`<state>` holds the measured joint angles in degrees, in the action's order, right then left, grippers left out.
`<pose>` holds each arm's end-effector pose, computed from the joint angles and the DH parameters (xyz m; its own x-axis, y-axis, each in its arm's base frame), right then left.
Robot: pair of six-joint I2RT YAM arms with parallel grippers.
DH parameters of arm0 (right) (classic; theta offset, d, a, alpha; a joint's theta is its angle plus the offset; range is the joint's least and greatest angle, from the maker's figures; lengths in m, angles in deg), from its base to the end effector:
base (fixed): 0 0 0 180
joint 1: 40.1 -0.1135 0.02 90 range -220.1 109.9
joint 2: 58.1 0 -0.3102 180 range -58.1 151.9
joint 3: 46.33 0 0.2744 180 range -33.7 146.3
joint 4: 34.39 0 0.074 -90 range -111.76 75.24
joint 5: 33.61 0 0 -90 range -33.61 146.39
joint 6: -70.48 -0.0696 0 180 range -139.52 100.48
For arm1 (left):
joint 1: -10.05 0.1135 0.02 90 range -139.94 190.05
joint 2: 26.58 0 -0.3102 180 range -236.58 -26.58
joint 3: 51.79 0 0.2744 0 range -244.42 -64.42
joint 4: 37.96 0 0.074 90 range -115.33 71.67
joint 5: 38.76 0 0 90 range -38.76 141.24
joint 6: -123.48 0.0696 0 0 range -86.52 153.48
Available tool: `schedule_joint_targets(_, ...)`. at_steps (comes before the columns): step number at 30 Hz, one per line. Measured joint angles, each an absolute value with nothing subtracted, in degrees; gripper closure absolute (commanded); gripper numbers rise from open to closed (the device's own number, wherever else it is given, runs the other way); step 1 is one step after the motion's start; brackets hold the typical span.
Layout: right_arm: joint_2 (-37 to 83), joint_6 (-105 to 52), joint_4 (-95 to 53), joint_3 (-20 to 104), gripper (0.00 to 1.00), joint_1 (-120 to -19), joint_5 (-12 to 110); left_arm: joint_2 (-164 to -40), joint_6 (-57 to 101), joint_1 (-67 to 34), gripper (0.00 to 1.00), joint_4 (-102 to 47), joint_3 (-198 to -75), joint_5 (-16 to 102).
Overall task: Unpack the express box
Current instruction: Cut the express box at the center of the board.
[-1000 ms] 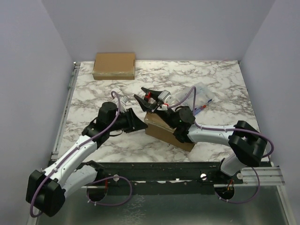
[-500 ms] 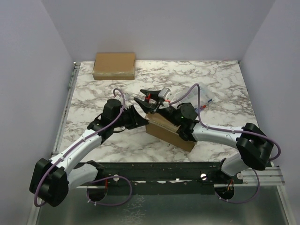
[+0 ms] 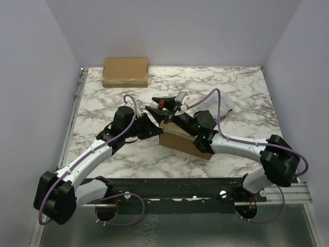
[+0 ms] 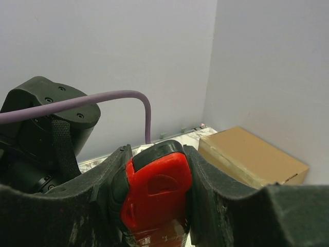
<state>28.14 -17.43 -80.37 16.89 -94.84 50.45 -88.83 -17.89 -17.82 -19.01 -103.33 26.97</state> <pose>0.2158 0.3178 0.3716 0.2567 0.3002 -0.9187 -0.8584 0.5077 -0.0739 0.2206 -0.1490 0.2690 -0.8527 -0.3547 -0.3836 0.1214 0.5796 -0.8058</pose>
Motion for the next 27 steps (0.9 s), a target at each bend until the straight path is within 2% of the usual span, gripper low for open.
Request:
schedule_joint_targets(5, 28.1, -16.8, -80.1, 16.8, 1.0, -94.9, 50.6, -88.8, -18.0, -17.1, 0.7, -18.8, -103.3, 27.1)
schedule_joint_targets(13, 28.1, -14.2, -79.1, 16.9, 0.99, -96.5, 55.7, -86.1, -17.6, -16.6, 0.47, -20.1, -99.7, 27.5)
schedule_joint_targets(15, 28.1, -13.9, -79.0, 16.9, 0.99, -96.9, 55.7, -82.6, -17.7, -16.5, 0.47, -19.8, -97.4, 27.5)
schedule_joint_targets(18, 28.2, -13.6, -79.0, 16.9, 1.0, -97.1, 55.4, -78.0, -17.6, -16.0, 0.55, -18.1, -96.3, 27.5)
schedule_joint_targets(23, 28.2, -13.4, -78.9, 16.9, 0.99, -97.1, 55.3, -71.9, -15.9, -11.7, 0.6, -10.2, -97.5, 28.2)
schedule_joint_targets(25, 28.2, -13.4, -78.9, 16.9, 0.99, -97.1, 55.3, -71.6, -14.7, -7.9, 0.59, -7.0, -98.8, 28.2)
schedule_joint_targets(27, 28.2, -13.4, -78.9, 16.9, 1.0, -97.1, 55.2, -72.7, -14.0, -3.9, 0.53, -5.9, -100.1, 27.6)
